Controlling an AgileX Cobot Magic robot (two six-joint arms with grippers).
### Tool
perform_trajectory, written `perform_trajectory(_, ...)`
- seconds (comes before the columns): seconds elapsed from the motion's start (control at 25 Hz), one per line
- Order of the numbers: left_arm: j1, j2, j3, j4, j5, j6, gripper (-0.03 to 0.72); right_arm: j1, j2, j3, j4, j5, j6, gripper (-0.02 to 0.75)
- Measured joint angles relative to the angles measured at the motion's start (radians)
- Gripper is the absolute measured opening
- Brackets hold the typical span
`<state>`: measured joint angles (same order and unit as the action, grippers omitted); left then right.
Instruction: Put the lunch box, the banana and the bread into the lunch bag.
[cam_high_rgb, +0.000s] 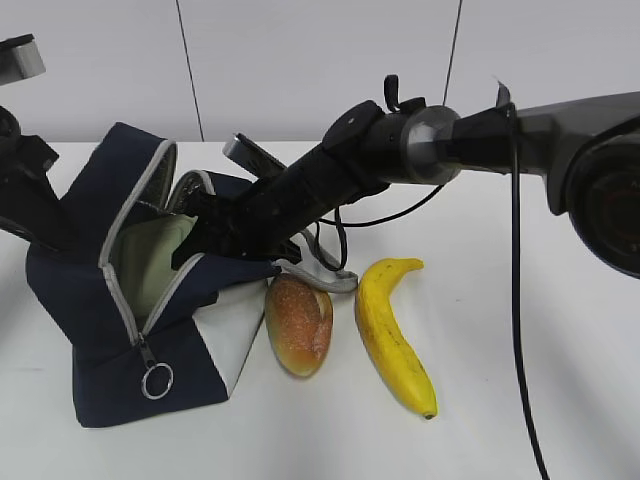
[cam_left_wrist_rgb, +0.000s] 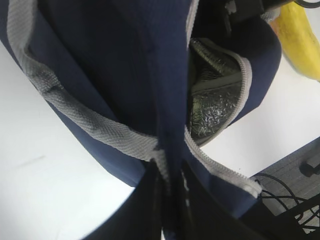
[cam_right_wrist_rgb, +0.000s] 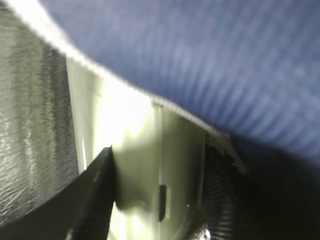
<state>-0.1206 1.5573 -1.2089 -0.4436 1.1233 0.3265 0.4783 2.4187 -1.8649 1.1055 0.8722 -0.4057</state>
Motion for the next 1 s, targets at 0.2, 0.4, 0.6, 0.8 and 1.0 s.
perform_trajectory(0.2, 0.0, 0.0, 0.0, 0.0, 0.0, 0.0, 0.009, 0.0, 0.0, 0.0, 0.0, 0.004, 0.0, 0.376)
perform_trajectory(0.4, 0.0, 0.0, 0.0, 0.0, 0.0, 0.0, 0.009, 0.0, 0.0, -0.002, 0.006, 0.018, 0.003, 0.476)
perform_trajectory(0.6, 0.0, 0.0, 0.0, 0.0, 0.0, 0.0, 0.009, -0.006, 0.0, -0.036, -0.012, 0.076, 0.028, 0.561)
perform_trajectory(0.8, 0.0, 0.0, 0.0, 0.0, 0.0, 0.0, 0.009, -0.008, 0.011, -0.214, -0.264, 0.217, 0.184, 0.571)
perform_trajectory(1.0, 0.0, 0.0, 0.0, 0.0, 0.0, 0.0, 0.009, -0.008, 0.012, -0.413, -0.537, 0.338, 0.354, 0.572)
